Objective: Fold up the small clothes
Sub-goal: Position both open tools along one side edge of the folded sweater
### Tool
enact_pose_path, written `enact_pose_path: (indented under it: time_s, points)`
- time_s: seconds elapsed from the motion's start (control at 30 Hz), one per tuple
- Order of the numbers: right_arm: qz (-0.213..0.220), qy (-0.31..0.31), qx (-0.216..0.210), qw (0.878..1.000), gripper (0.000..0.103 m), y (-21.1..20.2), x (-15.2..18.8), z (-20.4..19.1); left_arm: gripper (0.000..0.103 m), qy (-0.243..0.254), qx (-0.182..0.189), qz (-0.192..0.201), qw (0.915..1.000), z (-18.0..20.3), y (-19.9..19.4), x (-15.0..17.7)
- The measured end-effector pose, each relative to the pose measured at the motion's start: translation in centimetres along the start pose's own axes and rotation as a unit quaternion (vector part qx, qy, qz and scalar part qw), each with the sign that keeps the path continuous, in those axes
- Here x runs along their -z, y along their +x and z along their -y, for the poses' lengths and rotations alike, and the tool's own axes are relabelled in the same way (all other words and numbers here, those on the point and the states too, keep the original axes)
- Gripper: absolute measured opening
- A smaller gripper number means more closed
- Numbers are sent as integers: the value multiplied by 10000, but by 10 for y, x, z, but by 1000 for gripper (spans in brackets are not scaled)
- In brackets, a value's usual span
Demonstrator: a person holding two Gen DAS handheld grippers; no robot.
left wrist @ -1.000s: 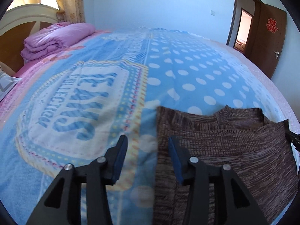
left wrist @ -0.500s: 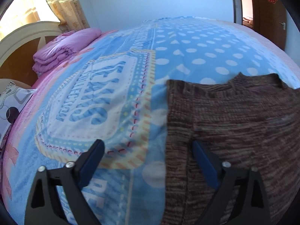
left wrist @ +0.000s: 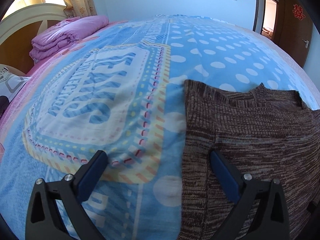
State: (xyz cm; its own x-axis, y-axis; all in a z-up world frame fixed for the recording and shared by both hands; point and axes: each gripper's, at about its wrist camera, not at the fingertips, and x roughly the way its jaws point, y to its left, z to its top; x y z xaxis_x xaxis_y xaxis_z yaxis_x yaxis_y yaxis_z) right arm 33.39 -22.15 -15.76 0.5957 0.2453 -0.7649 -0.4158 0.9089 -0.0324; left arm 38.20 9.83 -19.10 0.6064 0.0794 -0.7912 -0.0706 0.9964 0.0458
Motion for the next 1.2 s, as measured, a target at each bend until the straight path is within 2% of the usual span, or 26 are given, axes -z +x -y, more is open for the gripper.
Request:
enact_pose_path:
  time_s: [0.1,0.2,0.33,0.5,0.63,0.73,1.07,1.13,1.2]
  points:
    - [127,66,-146,9998,57,-4,2,-13,103,-84,111,-36,9999,-4,1,0]
    - [164,-156,-297,9993,57,-5,6,-35,103,-124,174,-41,9998,-5,1,1]
    - [190,-373,-92,9991,57,-2,13,-56,103,-103,160,-35,9998,-4,1,1]
    - [293,-621,-208,9974,57,-10,16,-79,103,-109,241,-58,9996,-5,-2,2]
    - [385,-1154,-104,9925,57,-12,18,-105,103,-193,743,-63,9970,-18,-6,4]
    - [445,-1334,-137,9900,57,-13,19,-117,103,-400,1122,28,9929,-30,-8,6]
    - [573,-1935,-39,9794,57,-11,21,-156,103,-491,1723,195,9836,-36,-5,-1]
    - [596,-2088,97,9761,57,-7,18,-167,101,-378,1805,255,9825,-33,-6,-2]
    - [649,-2215,246,9727,57,-4,16,-178,93,-213,1919,241,9809,-28,-5,-3]
